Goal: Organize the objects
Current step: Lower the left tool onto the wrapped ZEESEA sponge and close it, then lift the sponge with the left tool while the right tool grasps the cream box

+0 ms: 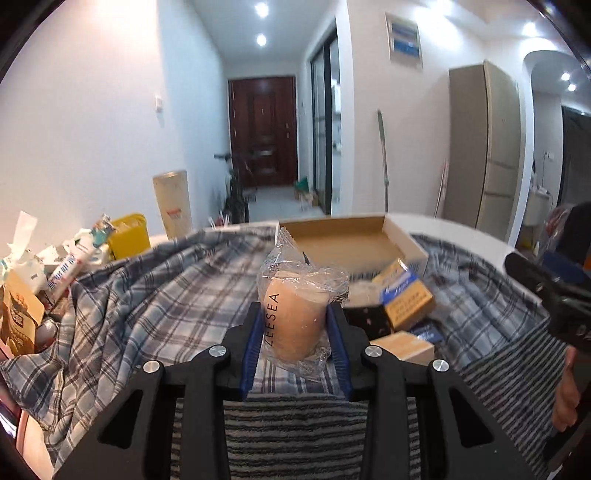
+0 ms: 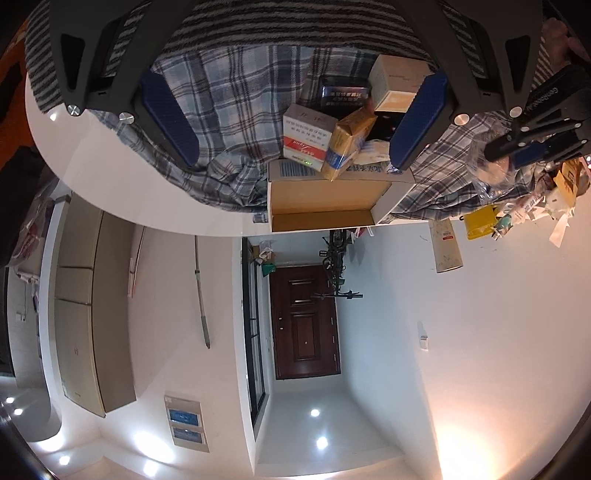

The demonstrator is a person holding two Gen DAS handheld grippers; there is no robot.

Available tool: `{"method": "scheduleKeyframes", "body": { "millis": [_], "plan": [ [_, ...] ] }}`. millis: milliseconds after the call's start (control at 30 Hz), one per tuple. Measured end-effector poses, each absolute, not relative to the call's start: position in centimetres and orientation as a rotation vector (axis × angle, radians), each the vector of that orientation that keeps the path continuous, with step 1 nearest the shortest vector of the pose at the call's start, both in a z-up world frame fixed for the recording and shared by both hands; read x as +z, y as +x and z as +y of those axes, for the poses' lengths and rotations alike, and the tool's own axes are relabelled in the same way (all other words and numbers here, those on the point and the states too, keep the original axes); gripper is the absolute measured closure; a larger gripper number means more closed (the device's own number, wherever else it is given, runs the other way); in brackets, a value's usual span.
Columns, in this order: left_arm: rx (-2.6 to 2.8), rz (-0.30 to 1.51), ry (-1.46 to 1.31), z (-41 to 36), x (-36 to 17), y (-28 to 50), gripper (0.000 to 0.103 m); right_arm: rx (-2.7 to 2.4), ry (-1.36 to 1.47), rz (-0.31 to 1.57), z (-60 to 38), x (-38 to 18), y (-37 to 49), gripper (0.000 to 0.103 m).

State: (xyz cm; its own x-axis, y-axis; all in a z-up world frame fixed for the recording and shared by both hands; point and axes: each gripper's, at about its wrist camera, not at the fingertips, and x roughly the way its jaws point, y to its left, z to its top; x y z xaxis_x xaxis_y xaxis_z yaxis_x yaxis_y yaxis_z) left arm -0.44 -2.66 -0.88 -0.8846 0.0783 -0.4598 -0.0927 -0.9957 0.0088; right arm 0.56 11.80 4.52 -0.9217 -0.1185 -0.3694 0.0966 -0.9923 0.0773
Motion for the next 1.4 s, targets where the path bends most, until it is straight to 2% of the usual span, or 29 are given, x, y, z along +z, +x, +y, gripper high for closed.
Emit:
{"method": "scheduleKeyframes", "body": {
  "millis": [167,367,533,833,933,1067,1400],
  "plan": [
    [2.981,0.015,-0.691,-3.6,-1.1,-0.6,0.067,-2.941,0.643,-0.120,10.9,4.2,0.3,0.006],
    [3.046,-0.010,-0.651,-4.3,-1.4,-0.6,0.066,-2.885,0.809,-0.027,8.3,2.2,-0.6,0.016],
    [3.052,0.008,-0.612,-4.1,-1.3,-0.1,0.066,-2.712,0.914,-0.078,6.3,0.3,-1.4,0.019],
    [3.069,-0.020,-0.630,-4.3,-1.5,-0.3,0.066,-2.644,1.009,0.007,2.7,-1.3,-2.4,0.029],
    [3.071,-0.022,-0.624,-4.3,-1.5,-0.2,0.066,-2.636,1.030,0.015,2.4,-1.6,-2.6,0.035],
    [3.068,-0.016,-0.631,-4.4,-1.6,-0.3,0.066,-2.618,1.058,0.021,2.3,-2.0,-2.9,0.051],
    [3.061,0.018,-0.605,-4.0,-1.6,-0.1,0.066,-2.644,1.033,-0.004,4.0,-1.1,-1.8,0.051]
  ]
}}
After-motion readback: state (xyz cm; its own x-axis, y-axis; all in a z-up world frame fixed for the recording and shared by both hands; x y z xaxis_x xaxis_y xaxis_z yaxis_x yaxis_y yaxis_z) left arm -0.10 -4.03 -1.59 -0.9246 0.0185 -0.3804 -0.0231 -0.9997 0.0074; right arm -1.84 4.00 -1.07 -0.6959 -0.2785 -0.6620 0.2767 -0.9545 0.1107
